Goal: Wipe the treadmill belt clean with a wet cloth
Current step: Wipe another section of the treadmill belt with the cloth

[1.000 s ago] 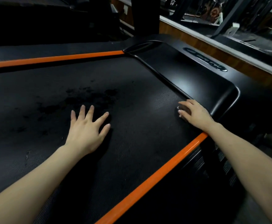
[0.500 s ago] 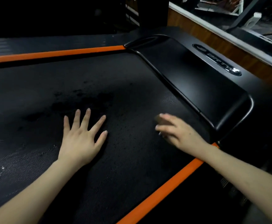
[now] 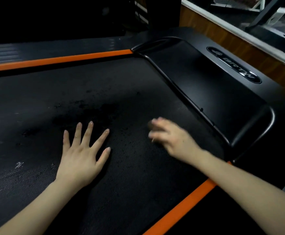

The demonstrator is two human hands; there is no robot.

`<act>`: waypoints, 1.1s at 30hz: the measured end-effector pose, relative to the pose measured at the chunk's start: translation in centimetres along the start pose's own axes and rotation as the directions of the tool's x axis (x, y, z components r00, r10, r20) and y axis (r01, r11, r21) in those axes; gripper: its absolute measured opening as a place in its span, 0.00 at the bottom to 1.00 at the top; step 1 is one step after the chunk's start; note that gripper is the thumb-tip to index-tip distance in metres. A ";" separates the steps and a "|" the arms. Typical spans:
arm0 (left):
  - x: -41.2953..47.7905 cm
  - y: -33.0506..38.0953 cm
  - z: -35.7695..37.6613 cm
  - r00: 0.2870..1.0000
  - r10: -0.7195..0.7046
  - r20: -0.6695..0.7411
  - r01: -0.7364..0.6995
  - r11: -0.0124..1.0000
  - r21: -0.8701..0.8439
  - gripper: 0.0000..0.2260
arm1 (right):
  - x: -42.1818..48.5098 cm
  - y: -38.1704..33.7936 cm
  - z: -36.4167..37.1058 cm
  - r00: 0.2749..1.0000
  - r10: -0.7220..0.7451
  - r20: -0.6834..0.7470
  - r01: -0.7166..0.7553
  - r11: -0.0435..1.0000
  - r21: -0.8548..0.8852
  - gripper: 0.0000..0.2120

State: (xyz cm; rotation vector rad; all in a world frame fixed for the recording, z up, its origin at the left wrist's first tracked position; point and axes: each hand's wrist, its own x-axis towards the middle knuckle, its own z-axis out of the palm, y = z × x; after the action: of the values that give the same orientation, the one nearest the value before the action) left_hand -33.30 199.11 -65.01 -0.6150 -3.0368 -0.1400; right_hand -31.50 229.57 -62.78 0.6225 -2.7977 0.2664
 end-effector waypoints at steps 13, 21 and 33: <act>10.0 0.3 -1.8 0.996 -0.078 0.048 0.078 0.997 -0.002 0.27 | 3.4 7.5 -0.5 0.861 0.478 -0.175 -0.496 0.865 -0.078 0.11; 10.5 -0.1 -0.3 0.998 -0.069 -0.013 0.069 0.997 -0.027 0.32 | 4.5 -3.1 2.4 0.996 0.022 -0.084 -0.016 0.998 0.066 0.14; 10.5 0.1 -0.1 0.996 -0.087 -0.035 0.086 0.996 -0.027 0.31 | 10.2 0.3 3.2 0.980 0.162 -0.120 -0.153 0.985 0.077 0.14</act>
State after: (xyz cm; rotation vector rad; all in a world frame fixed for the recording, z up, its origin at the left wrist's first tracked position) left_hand -42.92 203.27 -64.27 -0.4769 -3.0321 -0.1907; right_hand -41.26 225.13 -62.82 0.3836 -2.7283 0.4172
